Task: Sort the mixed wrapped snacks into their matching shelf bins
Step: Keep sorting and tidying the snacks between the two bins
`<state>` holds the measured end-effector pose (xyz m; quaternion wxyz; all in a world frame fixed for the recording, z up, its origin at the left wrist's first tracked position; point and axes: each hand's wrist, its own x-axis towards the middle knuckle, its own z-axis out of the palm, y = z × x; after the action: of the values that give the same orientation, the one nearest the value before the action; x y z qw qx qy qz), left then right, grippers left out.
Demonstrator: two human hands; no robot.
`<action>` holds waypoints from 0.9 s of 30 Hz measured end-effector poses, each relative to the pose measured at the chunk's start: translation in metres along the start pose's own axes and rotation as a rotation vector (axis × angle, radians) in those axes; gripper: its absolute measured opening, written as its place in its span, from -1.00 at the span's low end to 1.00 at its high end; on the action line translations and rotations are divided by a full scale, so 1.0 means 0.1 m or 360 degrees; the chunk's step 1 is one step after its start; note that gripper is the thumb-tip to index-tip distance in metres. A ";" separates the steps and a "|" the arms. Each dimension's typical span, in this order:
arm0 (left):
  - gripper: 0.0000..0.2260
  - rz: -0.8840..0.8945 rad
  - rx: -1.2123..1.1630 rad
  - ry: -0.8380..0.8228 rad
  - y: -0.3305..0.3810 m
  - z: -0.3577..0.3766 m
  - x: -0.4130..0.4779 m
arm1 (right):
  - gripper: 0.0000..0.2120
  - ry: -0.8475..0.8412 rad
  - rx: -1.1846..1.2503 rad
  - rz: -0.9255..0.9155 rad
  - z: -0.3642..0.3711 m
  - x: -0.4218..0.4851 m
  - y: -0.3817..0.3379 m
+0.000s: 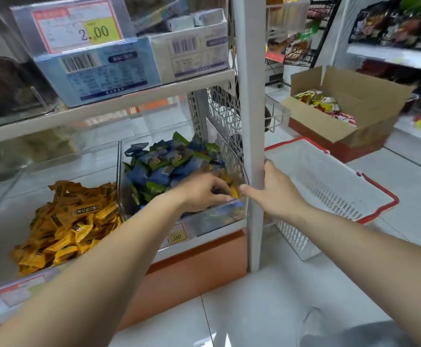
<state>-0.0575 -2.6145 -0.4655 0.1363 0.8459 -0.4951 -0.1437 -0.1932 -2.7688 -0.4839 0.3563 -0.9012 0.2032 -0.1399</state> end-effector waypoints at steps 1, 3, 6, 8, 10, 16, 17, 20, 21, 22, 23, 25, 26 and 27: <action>-0.87 -0.0001 0.0051 -0.0029 -0.04 -0.05 -0.02 | -0.46 -0.0015 0.0016 -0.0019 -0.02 0.01 0.01; -0.88 0.0020 0.0236 -0.0080 -0.12 -0.14 -0.07 | -0.46 -0.0050 0.0027 -0.0058 -0.03 0.03 0.03; -0.86 0.0119 0.0563 -0.0137 -0.15 -0.23 -0.14 | -0.40 -0.0072 0.0013 -0.0067 -0.02 0.03 0.05; -0.85 0.0144 0.0714 -0.0206 -0.14 -0.27 -0.17 | -0.37 -0.0074 0.0011 -0.0053 -0.02 0.03 0.06; -0.84 0.0048 0.0769 -0.0327 -0.10 -0.32 -0.18 | -0.36 -0.0070 0.0014 -0.0048 -0.01 0.04 0.05; -0.76 -0.0164 0.0479 0.0055 0.14 -0.34 -0.05 | -0.31 -0.0061 0.0003 -0.0038 -0.01 0.05 0.05; -0.85 -0.0156 0.0355 0.0136 0.20 -0.30 -0.03 | -0.29 -0.0066 0.0002 -0.0037 -0.01 0.05 0.05; -0.72 -0.0152 -0.0044 0.0117 0.29 -0.14 0.03 | -0.28 -0.0072 0.0001 -0.0034 -0.02 0.05 0.05; -0.62 -0.0182 -0.0176 0.0027 0.29 -0.10 0.04 | -0.29 -0.0071 0.0006 -0.0039 -0.02 0.05 0.05; -0.52 -0.0220 -0.0310 -0.0089 0.28 -0.07 0.04 | -0.30 -0.0071 0.0009 -0.0045 -0.02 0.05 0.05; -0.39 -0.0263 -0.0410 -0.0214 0.26 -0.05 0.05 | -0.29 -0.0072 0.0008 -0.0046 -0.02 0.05 0.05; -0.14 -0.0287 -0.0428 -0.0369 0.21 0.00 0.05 | -0.29 -0.0065 0.0001 -0.0041 -0.02 0.05 0.06; -0.08 -0.0273 -0.0342 -0.0365 0.21 0.03 0.05 | -0.30 -0.0058 0.0001 -0.0038 -0.02 0.05 0.06; -0.06 -0.0249 -0.0219 -0.0313 0.20 0.06 0.05 | -0.32 -0.0055 0.0006 -0.0035 -0.01 0.05 0.06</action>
<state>-0.0739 -2.6290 -0.4641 0.1330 0.8525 -0.4275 -0.2697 -0.1907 -2.7761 -0.4864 0.3599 -0.9050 0.1870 -0.1287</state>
